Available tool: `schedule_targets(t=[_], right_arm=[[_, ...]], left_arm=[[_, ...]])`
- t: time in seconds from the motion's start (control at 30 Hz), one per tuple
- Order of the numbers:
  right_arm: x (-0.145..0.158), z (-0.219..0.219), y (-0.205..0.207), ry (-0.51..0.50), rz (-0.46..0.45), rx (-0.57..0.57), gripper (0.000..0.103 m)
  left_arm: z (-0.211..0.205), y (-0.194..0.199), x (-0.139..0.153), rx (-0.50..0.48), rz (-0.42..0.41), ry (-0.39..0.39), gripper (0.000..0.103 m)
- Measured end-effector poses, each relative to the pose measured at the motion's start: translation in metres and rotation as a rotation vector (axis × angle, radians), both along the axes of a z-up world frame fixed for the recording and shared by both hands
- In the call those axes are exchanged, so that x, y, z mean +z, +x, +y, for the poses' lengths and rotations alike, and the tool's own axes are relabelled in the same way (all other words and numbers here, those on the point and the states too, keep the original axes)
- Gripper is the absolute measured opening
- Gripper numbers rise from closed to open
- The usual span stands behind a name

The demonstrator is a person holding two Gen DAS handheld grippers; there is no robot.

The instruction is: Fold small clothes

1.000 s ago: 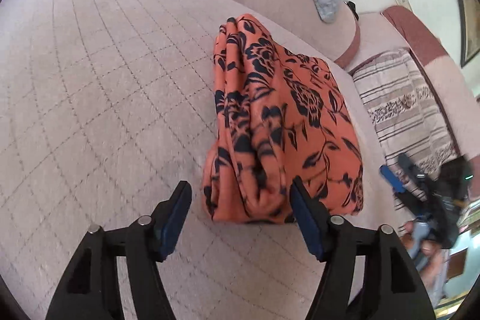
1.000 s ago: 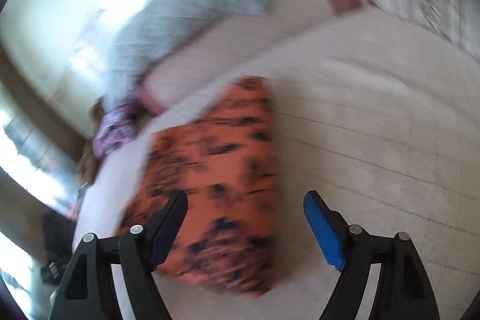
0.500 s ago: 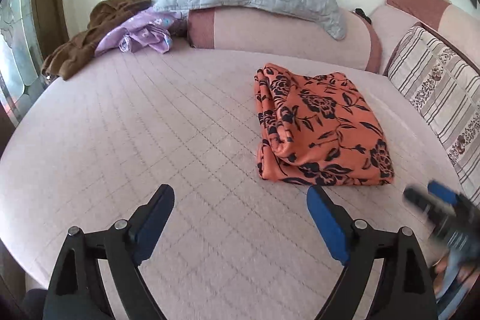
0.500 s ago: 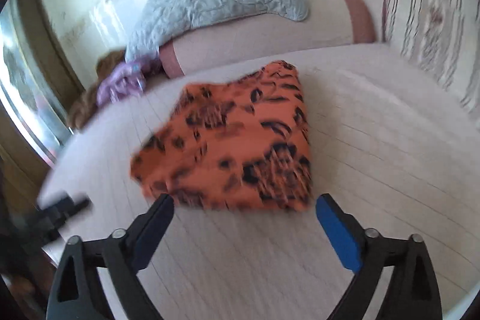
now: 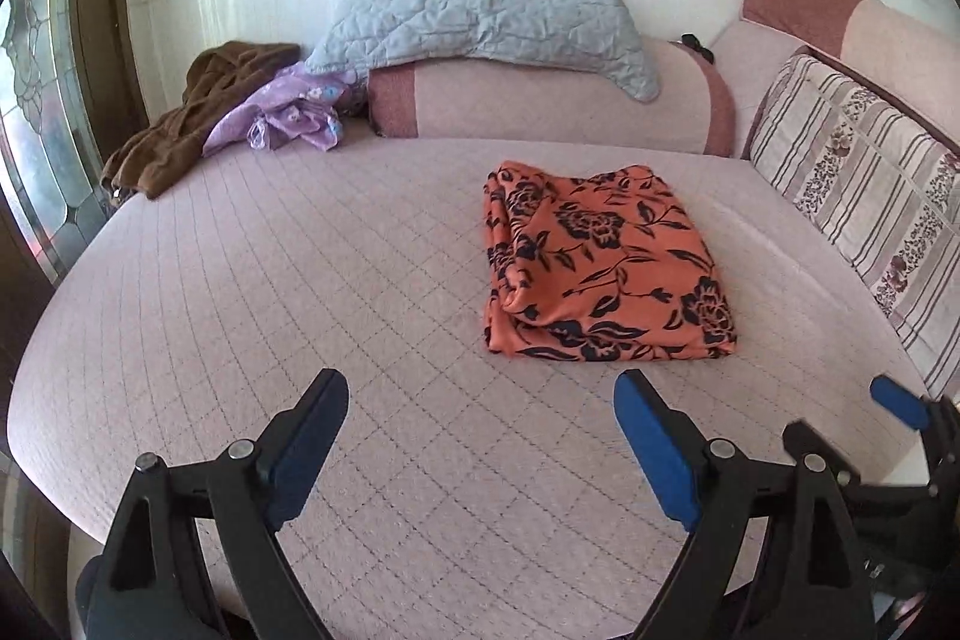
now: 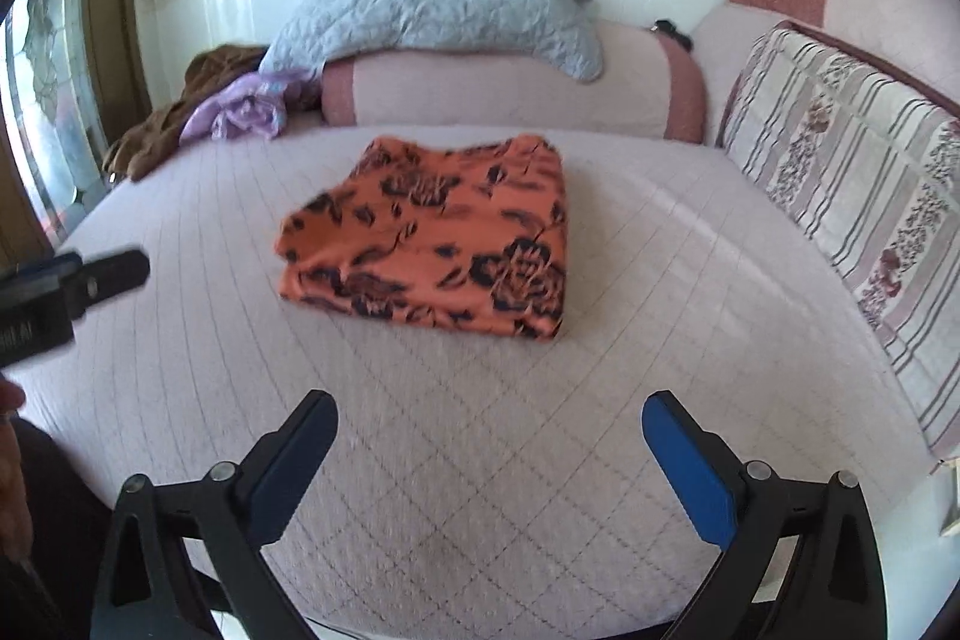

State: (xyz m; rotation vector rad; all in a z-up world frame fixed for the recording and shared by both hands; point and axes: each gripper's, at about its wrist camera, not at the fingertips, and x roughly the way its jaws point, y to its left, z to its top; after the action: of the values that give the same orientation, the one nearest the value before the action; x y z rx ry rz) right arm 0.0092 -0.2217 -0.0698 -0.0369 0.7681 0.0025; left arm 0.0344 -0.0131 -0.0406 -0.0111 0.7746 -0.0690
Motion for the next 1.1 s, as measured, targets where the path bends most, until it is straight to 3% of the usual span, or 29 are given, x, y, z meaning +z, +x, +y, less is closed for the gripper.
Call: schedule_targets(t=[0.4,0.63,1.1], right_arm=[[0.018,-0.004,0.006,0.011,-0.001,-0.017,0.103],[0.025,-0.004,0.02,0.0,0.001,0.0,0.103],[0.024,-0.016,0.049,0.014,0.072,-0.01,0.103]], left_arm=[[-0.002,0.004,0.007,0.031,0.014,0.017,0.091],[-0.008,0.009,0.017,0.004,-0.037,0.004,0.096],[-0.028,0.033,0.015,0.011,-0.017,0.04,0.096]])
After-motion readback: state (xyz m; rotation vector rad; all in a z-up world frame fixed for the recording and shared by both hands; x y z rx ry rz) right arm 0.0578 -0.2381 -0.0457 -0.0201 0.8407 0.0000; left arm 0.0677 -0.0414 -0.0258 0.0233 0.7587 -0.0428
